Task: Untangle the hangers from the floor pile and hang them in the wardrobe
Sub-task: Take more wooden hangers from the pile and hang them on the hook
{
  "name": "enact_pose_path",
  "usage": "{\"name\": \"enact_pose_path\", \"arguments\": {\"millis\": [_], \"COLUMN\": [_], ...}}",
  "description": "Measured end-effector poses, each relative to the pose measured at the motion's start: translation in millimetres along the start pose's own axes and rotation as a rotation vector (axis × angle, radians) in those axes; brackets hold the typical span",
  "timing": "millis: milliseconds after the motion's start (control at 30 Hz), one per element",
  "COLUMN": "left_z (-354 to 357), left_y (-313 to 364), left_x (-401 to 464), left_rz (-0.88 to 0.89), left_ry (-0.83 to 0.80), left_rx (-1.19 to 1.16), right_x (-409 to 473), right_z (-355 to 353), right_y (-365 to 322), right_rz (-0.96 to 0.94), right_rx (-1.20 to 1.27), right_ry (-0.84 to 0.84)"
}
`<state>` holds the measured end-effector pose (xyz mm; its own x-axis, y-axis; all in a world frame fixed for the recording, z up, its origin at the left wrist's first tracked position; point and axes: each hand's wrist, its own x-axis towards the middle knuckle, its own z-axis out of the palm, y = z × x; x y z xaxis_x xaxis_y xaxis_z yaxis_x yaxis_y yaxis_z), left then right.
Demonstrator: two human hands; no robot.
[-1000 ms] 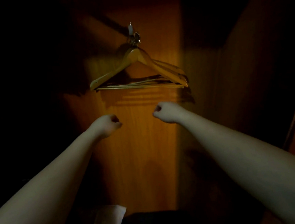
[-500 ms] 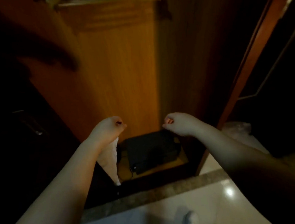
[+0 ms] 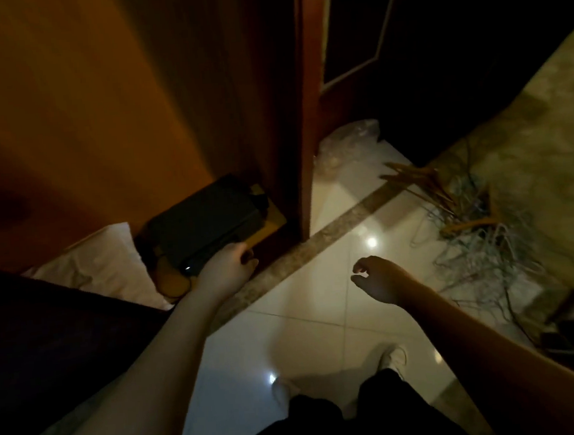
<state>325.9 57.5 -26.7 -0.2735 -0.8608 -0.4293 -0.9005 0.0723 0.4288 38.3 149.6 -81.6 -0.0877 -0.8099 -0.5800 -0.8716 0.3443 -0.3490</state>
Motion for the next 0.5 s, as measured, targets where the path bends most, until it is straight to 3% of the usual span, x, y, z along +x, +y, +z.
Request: {"name": "enact_pose_path", "arguments": {"millis": [133, 300, 500], "left_z": [50, 113, 194], "left_y": [57, 148, 266], "left_x": [30, 70, 124], "left_rz": [0.043, 0.080, 0.124], "left_ry": [-0.139, -0.200, -0.268], "left_rx": [0.056, 0.108, 0.217], "right_x": [-3, 0, 11], "right_z": [6, 3, -7], "right_y": [86, 197, 331], "right_rz": [0.129, 0.292, 0.427], "right_rx": [0.068, 0.184, 0.262], "right_ry": [0.007, 0.013, -0.102]}}
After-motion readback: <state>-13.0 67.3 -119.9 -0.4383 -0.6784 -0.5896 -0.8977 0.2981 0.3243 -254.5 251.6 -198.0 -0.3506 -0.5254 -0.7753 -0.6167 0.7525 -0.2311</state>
